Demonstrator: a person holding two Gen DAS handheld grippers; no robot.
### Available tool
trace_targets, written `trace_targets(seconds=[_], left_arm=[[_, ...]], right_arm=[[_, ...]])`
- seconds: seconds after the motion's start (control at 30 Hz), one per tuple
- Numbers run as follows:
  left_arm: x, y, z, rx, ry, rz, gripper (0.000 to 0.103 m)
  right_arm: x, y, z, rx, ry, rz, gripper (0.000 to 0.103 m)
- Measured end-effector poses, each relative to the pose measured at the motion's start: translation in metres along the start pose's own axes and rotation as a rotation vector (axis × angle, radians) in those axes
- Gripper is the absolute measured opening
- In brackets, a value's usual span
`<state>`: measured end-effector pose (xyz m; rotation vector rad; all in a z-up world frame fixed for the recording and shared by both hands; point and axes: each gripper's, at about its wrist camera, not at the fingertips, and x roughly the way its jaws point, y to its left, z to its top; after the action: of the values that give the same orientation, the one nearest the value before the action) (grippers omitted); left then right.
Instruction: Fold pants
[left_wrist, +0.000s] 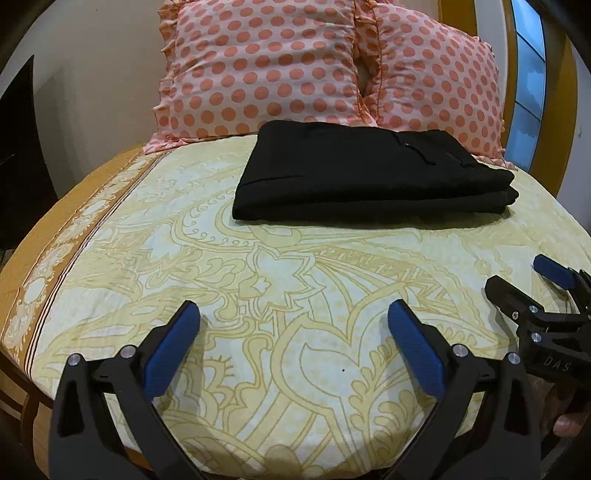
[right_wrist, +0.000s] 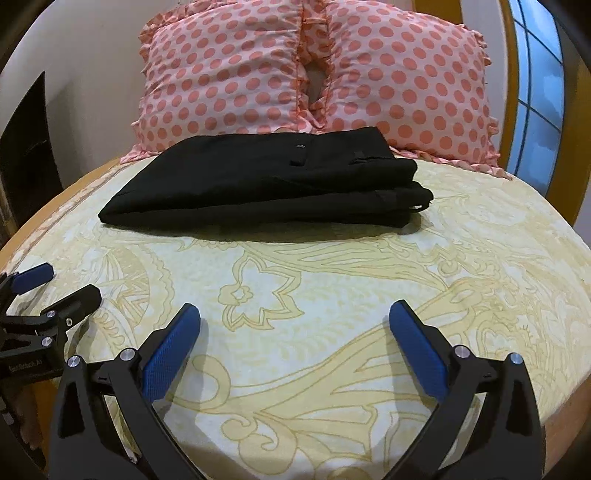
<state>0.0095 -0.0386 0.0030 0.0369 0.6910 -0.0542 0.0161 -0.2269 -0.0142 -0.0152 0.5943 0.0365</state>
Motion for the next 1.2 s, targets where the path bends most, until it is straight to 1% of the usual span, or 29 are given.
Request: trace_targets(seconds=[0.2,1.2], left_arm=[[-0.0006,-0.0005,-0.0022,-0.004,-0.027,0.007,0.101],[-0.0003,-0.0006,-0.0026,-0.005,-0.031,0.009,0.101]], right_arm=[[-0.0015,-0.0002,-0.0018,0.005,-0.018,-0.007,0.102],[-0.0019,-0.0015,-0.0024,0.003,-0.023,-0.005,0.102]])
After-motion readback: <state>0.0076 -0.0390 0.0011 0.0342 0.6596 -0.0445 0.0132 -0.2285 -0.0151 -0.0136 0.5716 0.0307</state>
